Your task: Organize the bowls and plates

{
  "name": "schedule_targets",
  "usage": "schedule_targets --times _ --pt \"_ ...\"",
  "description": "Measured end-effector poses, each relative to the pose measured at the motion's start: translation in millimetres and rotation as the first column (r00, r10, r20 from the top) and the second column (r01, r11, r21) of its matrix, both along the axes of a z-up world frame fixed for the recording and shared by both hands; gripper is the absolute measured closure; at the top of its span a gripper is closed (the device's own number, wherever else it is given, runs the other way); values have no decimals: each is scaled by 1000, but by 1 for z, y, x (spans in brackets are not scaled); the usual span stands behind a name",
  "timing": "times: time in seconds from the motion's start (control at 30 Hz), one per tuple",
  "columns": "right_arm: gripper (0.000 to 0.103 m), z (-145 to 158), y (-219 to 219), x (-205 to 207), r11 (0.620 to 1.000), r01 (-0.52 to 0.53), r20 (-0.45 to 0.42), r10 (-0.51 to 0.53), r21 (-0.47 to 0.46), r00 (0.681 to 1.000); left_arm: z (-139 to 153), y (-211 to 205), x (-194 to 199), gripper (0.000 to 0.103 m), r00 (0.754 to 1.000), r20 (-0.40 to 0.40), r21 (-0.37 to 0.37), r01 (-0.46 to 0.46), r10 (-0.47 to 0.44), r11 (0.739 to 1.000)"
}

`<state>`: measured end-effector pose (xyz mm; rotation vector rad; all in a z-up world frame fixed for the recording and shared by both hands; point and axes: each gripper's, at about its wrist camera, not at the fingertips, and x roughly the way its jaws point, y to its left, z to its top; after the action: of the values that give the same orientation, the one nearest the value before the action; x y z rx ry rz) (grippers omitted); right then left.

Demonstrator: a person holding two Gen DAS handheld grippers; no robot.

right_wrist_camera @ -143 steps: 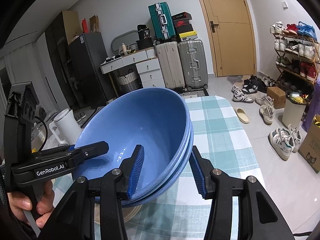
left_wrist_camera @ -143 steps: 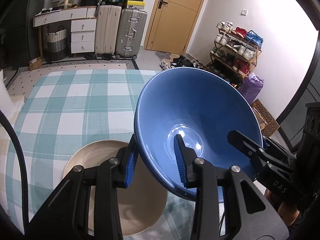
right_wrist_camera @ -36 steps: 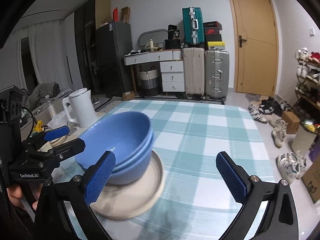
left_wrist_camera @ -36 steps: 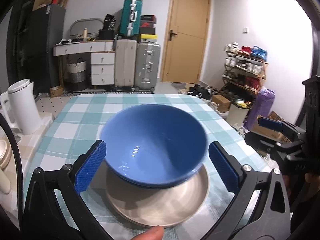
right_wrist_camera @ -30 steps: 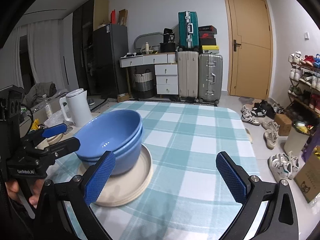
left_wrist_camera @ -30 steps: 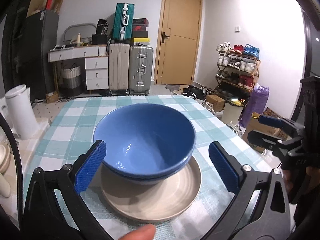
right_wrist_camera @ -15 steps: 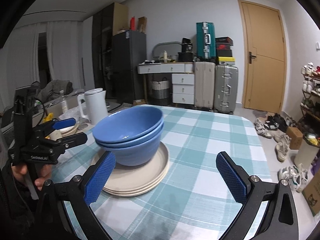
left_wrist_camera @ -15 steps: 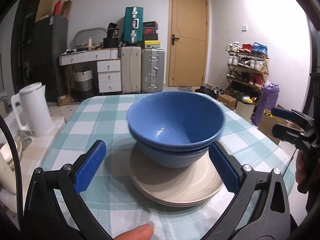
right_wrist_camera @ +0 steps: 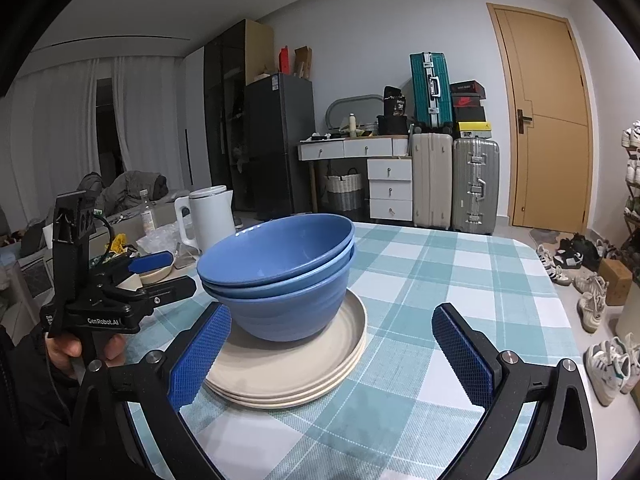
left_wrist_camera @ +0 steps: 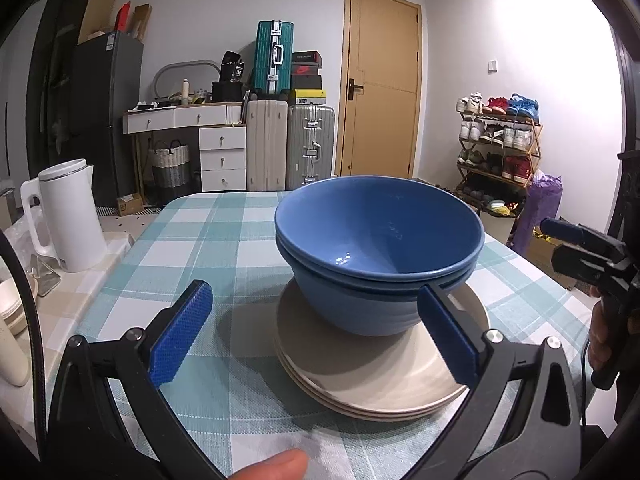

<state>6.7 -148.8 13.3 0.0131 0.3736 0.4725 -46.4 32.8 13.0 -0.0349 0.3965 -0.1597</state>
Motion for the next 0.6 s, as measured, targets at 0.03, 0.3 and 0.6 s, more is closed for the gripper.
schedule_targets --times 0.03,0.3,0.6 --pt "1 -2 1 1 1000 -5 0 5 2 1000 -1 1 1 1 1000 5 -5 0 0 1000" --pt "0 -17 3 6 1000 -11 -14 10 -12 1000 -6 9 8 1 1000 20 -21 -4 5 1000" --pt "0 -21 2 3 1000 -24 0 24 -6 1000 -10 13 12 1 1000 18 -40 0 0 999"
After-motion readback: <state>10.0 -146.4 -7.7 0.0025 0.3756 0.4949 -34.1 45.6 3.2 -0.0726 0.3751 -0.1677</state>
